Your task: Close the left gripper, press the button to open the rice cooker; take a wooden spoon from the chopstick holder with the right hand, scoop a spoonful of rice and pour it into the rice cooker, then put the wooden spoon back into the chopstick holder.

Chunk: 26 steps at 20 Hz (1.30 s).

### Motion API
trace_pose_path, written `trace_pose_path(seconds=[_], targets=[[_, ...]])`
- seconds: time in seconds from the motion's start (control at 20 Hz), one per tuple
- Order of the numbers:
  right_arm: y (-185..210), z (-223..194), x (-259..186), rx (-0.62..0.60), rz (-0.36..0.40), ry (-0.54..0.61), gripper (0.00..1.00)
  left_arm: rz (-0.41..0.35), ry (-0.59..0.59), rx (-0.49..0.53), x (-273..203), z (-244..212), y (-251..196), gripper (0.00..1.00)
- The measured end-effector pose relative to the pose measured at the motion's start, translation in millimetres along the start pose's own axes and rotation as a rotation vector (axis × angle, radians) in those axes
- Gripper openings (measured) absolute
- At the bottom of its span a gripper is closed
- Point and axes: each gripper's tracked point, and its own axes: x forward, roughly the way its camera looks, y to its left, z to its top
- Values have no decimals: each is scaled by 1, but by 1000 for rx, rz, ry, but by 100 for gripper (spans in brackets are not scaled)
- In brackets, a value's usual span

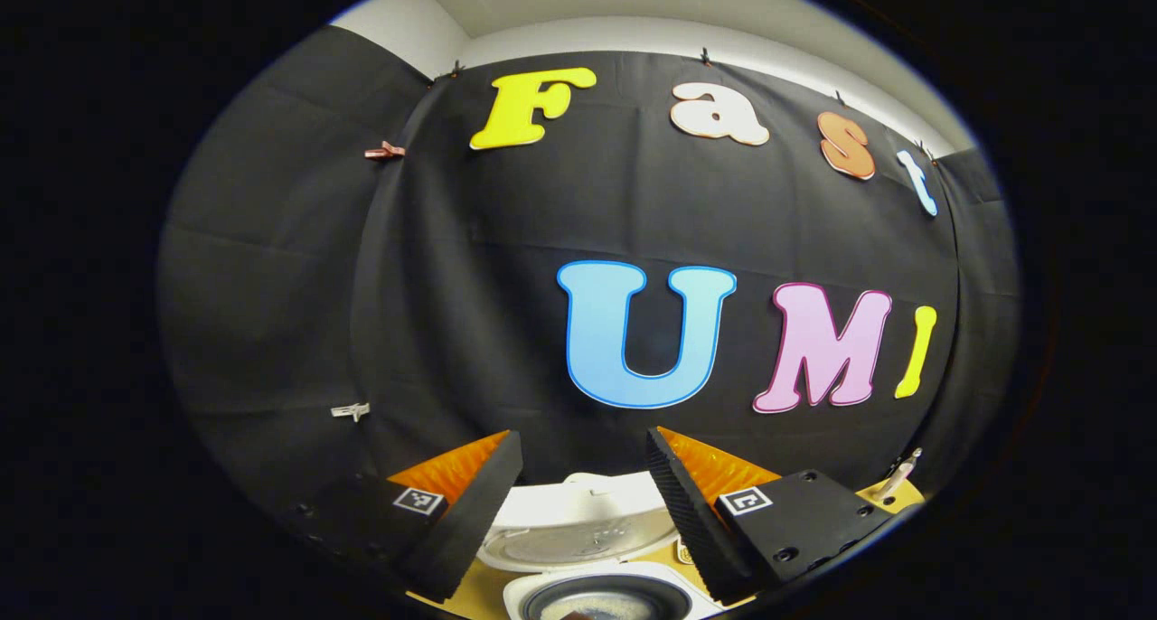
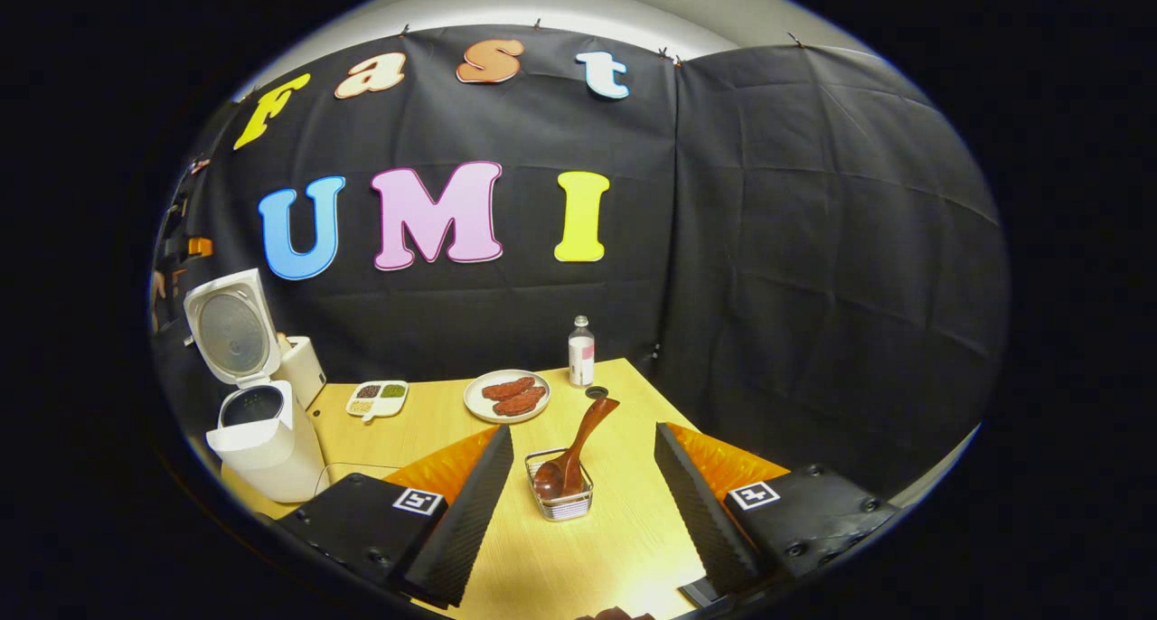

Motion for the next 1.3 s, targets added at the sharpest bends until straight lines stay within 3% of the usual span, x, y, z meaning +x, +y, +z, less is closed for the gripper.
trace_pose_path(seconds=[0.3,0.6,0.8,1.0,1.3], targets=[[23,-23,-23,-4,20,46,99,30,56,55,57,-23,-9,95],[35,-37,-23,25,66,73,99,61,166,36,67,-53,-16,96],[42,-44,-17,25,113,67,99,77,233,14,45,-63,-23,99],[58,-51,-13,1,231,96,99,99,312,-8,8,-79,-35,99],[69,-68,6,-25,348,147,99,142,378,-19,-53,-127,-54,99]])
